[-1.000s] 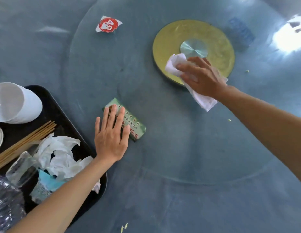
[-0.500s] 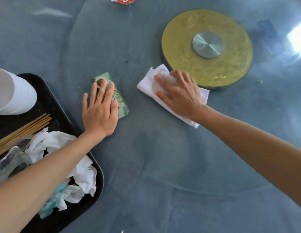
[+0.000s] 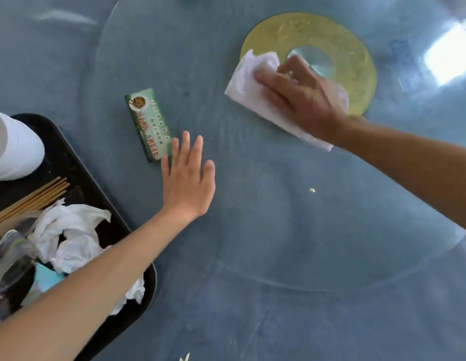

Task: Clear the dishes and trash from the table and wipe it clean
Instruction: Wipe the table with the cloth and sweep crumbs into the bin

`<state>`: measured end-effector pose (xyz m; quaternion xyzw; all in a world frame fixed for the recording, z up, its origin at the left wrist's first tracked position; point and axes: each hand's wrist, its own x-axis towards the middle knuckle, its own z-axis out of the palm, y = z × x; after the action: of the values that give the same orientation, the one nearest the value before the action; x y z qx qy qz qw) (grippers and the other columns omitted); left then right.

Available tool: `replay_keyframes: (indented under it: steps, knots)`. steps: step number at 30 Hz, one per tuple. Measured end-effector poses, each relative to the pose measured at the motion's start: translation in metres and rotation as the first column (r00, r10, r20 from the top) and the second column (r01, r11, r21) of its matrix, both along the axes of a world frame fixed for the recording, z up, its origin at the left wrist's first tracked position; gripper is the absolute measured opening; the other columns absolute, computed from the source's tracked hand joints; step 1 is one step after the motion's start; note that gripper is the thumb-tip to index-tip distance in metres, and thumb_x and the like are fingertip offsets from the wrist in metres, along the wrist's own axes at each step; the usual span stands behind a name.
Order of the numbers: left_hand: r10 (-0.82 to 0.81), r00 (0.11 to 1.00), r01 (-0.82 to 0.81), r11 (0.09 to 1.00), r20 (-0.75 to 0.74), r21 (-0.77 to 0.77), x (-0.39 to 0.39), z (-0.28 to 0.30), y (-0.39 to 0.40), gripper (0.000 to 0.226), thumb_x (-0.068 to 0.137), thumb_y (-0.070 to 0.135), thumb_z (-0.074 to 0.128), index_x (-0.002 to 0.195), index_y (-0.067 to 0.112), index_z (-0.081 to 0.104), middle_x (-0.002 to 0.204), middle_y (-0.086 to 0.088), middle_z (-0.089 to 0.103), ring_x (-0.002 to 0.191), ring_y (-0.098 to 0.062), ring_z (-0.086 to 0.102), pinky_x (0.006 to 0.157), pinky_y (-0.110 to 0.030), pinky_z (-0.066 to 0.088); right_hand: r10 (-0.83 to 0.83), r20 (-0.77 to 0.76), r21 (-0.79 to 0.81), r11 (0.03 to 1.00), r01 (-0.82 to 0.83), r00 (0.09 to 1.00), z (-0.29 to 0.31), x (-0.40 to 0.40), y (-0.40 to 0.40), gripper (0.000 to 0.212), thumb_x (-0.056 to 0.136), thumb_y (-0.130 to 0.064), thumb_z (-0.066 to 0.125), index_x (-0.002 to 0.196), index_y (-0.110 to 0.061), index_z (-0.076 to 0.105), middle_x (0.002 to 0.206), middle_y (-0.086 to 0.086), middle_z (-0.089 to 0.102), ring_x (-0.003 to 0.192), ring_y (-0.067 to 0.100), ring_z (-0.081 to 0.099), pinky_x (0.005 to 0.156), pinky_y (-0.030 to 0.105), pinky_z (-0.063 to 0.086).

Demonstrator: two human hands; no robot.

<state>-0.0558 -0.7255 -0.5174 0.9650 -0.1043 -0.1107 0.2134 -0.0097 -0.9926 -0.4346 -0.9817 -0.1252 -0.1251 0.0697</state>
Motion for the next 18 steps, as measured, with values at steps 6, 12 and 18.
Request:
replay_keyframes:
  steps: [6, 12, 18]
  knots:
    - [-0.025, 0.986, -0.004, 0.985, 0.165, 0.175, 0.001, -0.024, -0.003, 0.065, 0.103, 0.046, 0.019, 0.163, 0.023, 0.013, 0.172, -0.002, 0.008, 0.159, -0.021, 0.004, 0.127, -0.049, 0.006, -0.323, -0.143, -0.185, 0.937, 0.296, 0.935, -0.053, 0.037, -0.081, 0.037, 0.107, -0.045, 0.044, 0.140, -0.034, 0.052, 0.141, 0.015, 0.044, 0.101, 0.051, 0.060, 0.088, 0.055, 0.049]
    - [-0.095, 0.984, 0.069, 0.984, 0.154, 0.165, 0.036, -0.021, 0.017, 0.065, 0.101, 0.045, 0.022, 0.163, 0.026, 0.015, 0.172, 0.002, 0.008, 0.159, -0.018, 0.003, 0.126, -0.048, 0.003, 0.003, -0.318, -0.074, 0.997, -0.028, 0.948, -0.055, -0.062, -0.007, 0.015, 0.101, -0.062, 0.043, 0.106, -0.061, 0.057, 0.102, -0.012, 0.056, 0.097, 0.021, 0.056, 0.082, 0.033, 0.029]
    - [-0.116, 0.990, 0.099, 0.976, 0.078, 0.194, 0.078, -0.005, 0.024, 0.062, 0.106, 0.038, 0.026, 0.163, 0.017, 0.014, 0.172, -0.005, 0.004, 0.159, -0.025, 0.001, 0.126, -0.051, 0.006, 0.537, -0.452, 0.162, 0.835, -0.526, 0.713, -0.069, -0.189, 0.071, 0.011, 0.105, -0.028, 0.058, 0.116, -0.030, 0.058, 0.099, 0.005, 0.068, 0.066, 0.033, 0.056, 0.063, 0.034, 0.043]
